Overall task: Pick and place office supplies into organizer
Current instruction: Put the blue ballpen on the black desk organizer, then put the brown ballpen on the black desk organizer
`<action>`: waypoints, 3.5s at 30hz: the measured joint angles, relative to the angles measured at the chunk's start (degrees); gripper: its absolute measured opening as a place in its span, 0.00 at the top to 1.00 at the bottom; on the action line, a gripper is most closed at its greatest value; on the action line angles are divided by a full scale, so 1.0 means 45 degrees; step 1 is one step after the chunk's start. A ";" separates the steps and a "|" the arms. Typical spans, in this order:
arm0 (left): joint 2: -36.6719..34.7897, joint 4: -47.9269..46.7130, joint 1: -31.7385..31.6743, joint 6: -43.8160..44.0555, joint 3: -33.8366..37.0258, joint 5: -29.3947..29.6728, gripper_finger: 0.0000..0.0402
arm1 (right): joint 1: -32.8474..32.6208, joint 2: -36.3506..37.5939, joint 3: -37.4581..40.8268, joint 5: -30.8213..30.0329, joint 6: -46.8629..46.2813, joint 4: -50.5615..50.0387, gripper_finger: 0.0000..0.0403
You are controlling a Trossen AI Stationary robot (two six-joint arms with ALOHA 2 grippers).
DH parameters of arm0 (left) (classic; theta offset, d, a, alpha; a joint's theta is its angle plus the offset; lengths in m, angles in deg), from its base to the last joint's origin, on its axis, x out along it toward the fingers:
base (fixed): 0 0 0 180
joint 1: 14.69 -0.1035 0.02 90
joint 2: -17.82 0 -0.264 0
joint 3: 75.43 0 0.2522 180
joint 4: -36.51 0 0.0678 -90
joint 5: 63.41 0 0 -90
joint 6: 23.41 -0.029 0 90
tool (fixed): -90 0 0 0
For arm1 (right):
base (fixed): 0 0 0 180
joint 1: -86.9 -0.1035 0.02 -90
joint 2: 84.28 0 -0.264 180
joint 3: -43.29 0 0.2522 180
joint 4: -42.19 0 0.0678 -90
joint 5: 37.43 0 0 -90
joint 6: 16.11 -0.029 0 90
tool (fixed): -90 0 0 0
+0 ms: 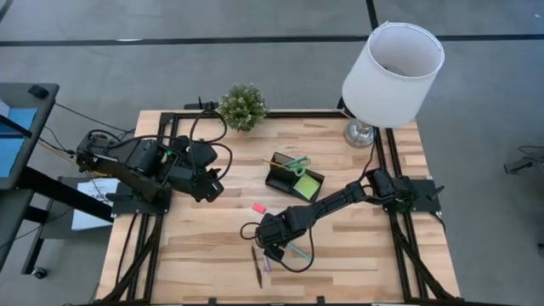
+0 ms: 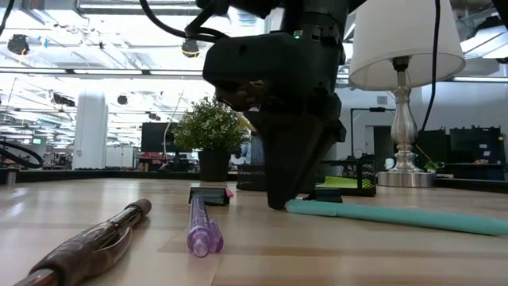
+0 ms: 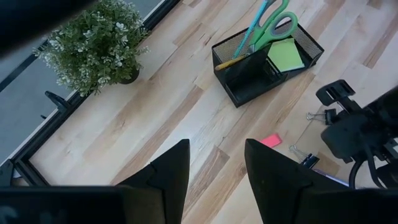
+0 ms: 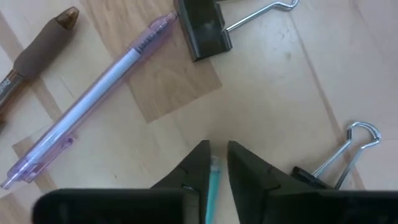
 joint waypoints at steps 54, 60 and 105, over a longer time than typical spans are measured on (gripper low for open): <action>-0.2578 -0.0204 0.0020 0.0104 -0.0003 0.0811 0.63 | 0.5377 0.2084 -0.8009 -0.3429 0.7038 -0.4473 1.00; -0.2424 -0.0202 0.0020 0.0049 -0.0005 0.0952 0.63 | 0.5962 0.2081 -0.7813 -0.4070 0.7134 -0.4541 1.00; -0.1939 -0.0199 0.0071 -0.0138 0.0000 0.0983 0.63 | 0.4807 0.2091 -0.6994 -0.4061 0.6294 -0.5537 0.65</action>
